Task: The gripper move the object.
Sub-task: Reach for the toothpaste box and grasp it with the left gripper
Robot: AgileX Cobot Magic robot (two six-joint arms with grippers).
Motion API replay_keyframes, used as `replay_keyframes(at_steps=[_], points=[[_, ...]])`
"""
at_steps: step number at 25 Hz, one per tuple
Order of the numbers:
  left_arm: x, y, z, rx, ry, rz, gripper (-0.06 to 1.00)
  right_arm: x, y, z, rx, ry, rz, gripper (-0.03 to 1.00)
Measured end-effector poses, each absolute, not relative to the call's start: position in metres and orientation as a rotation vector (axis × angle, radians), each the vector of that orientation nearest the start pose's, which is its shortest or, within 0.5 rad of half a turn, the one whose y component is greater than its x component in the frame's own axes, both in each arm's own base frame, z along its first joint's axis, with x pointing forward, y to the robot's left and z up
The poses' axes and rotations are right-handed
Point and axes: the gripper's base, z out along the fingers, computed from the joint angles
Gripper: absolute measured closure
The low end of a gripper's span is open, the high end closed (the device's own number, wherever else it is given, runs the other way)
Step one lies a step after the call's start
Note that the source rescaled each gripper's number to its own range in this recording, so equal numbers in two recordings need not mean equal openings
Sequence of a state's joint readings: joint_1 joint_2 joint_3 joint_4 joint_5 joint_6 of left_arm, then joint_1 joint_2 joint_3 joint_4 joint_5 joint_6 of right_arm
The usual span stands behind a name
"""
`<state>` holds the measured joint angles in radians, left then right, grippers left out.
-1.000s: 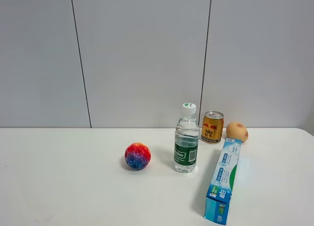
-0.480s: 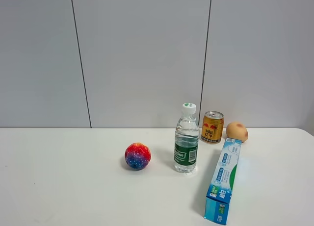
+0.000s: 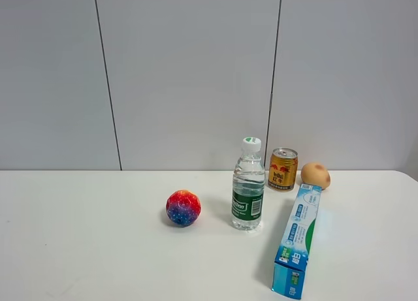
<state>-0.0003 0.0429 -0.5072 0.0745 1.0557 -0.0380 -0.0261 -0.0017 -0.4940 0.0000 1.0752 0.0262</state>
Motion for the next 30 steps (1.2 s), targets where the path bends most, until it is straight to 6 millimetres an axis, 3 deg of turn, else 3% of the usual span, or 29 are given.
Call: replay_keyframes(at_steps=[11,14,18,22,24,27,30], points=[[0.001,0.003,0.283,-0.04,2.07,0.025,0.38,-0.005,0.0,0.274,0.054,2.062,0.0,-0.03],[0.003,0.0,0.311,-0.039,2.042,-0.024,0.38,-0.005,0.0,0.274,0.054,2.062,0.0,-0.03],[0.016,0.0,0.376,-0.025,2.001,-0.016,0.38,-0.005,0.0,0.274,0.054,2.062,0.0,-0.03],[0.053,0.0,0.44,0.037,2.061,0.022,0.38,-0.005,0.0,0.274,0.054,2.062,0.0,-0.03],[0.081,-0.001,0.47,0.068,2.098,0.03,0.38,-0.005,0.0,0.274,0.054,2.062,0.0,-0.03],[0.132,-0.004,0.499,0.132,2.116,0.024,0.38,-0.005,0.0,0.274,0.054,2.062,0.0,-0.03],[0.183,-0.018,0.511,0.247,2.135,0.002,0.32,-0.005,0.0,0.274,0.054,2.062,0.0,-0.03]])
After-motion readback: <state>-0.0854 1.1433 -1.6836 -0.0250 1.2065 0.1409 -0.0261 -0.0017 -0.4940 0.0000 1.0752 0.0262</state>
